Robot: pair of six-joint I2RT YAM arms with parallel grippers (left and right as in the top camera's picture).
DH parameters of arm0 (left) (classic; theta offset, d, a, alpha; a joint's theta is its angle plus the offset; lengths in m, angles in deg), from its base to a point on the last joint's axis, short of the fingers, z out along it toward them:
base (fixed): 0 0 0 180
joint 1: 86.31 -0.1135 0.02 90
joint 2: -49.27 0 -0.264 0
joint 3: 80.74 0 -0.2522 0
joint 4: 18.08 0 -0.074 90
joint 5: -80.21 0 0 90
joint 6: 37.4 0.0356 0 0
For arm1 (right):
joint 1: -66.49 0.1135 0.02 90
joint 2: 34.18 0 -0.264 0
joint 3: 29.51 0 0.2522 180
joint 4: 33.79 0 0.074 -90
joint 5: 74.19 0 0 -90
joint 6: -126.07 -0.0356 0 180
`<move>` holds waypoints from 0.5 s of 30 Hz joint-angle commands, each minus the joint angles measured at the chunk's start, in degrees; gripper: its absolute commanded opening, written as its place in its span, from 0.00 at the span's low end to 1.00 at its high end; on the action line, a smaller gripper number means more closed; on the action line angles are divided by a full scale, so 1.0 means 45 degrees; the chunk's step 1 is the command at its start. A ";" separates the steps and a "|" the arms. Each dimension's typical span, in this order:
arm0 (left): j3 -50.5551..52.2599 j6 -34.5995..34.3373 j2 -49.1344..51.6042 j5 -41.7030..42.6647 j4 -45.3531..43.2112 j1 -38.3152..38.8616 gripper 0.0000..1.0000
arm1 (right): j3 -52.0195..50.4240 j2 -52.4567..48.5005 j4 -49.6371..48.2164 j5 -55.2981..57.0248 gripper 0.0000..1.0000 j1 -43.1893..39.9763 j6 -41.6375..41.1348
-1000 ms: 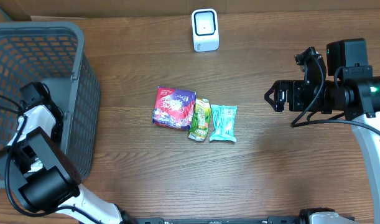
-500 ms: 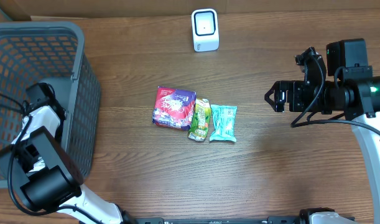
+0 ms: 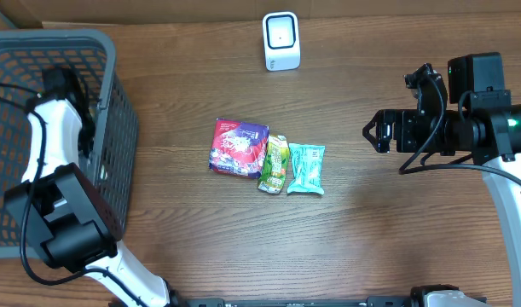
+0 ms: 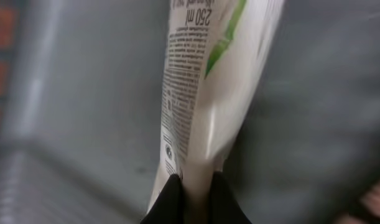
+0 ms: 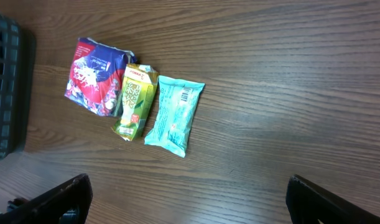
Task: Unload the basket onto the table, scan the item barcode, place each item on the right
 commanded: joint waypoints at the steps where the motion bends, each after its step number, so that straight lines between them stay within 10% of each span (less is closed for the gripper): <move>1: -0.1564 -0.0398 0.0019 0.1928 0.0763 -0.0010 0.04 | -0.0068 -0.0015 -0.0078 0.0024 1.00 0.0063 0.0102; 15: -0.2914 -0.1753 0.0063 0.2123 0.2186 -0.0039 0.04 | -0.0068 -0.0015 -0.0063 0.0019 1.00 0.0063 0.0097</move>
